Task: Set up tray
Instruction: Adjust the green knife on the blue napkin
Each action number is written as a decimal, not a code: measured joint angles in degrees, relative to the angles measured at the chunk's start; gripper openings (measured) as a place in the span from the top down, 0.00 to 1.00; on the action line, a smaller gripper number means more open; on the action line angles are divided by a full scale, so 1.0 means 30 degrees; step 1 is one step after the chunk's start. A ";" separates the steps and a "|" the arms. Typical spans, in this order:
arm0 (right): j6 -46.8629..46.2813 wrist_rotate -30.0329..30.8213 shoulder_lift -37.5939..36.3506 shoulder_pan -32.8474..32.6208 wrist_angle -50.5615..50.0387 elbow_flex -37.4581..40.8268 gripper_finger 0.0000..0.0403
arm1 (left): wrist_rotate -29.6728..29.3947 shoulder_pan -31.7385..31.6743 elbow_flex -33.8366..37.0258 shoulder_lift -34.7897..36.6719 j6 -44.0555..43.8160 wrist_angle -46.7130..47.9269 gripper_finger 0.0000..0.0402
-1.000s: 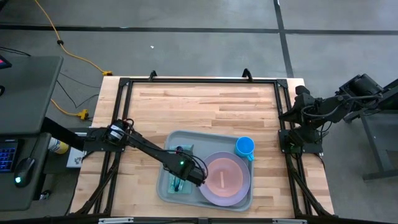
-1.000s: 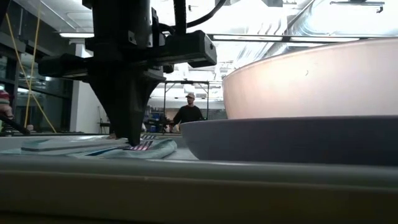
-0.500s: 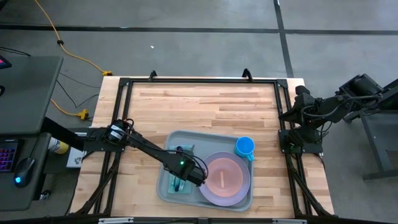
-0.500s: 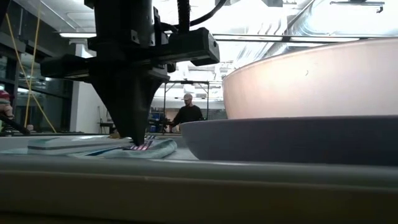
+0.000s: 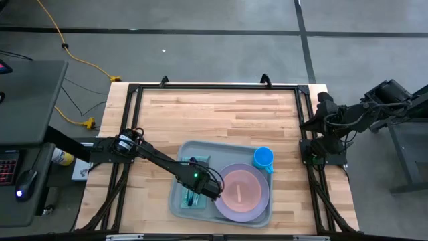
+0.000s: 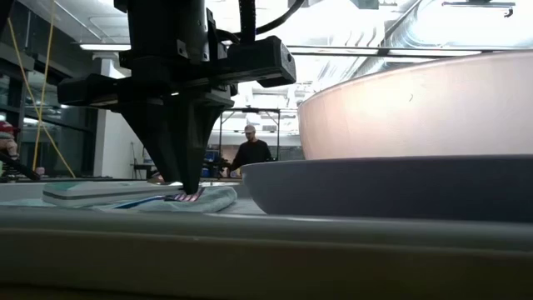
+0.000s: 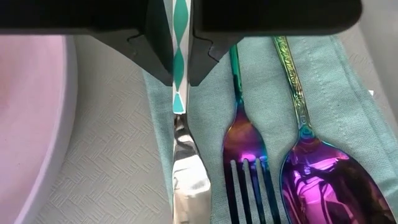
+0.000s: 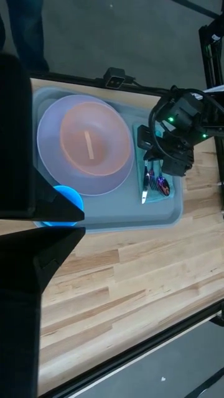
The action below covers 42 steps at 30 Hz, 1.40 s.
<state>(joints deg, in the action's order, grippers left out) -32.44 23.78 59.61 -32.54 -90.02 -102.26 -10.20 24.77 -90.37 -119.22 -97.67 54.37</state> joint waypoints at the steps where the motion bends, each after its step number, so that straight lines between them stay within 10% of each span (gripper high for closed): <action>1: 0.0041 -0.0042 -0.0003 -0.0004 0.0000 0.0000 1.00 | 0.0000 0.0000 0.0000 0.0000 0.0014 0.0000 0.83; 29: 0.0480 -0.0012 -0.0182 -0.0003 0.0000 0.0000 1.00 | -0.2634 -0.0492 0.0015 0.0149 0.0309 0.0710 0.50; 42: 0.0480 0.0379 -0.0401 -0.0001 0.0005 0.0005 1.00 | -0.1578 -0.2779 0.0000 0.0321 0.6407 -0.0907 0.47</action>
<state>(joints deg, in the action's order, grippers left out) -31.00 24.92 58.41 -32.55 -90.00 -102.24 -14.93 16.44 -90.37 -118.26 -78.45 51.65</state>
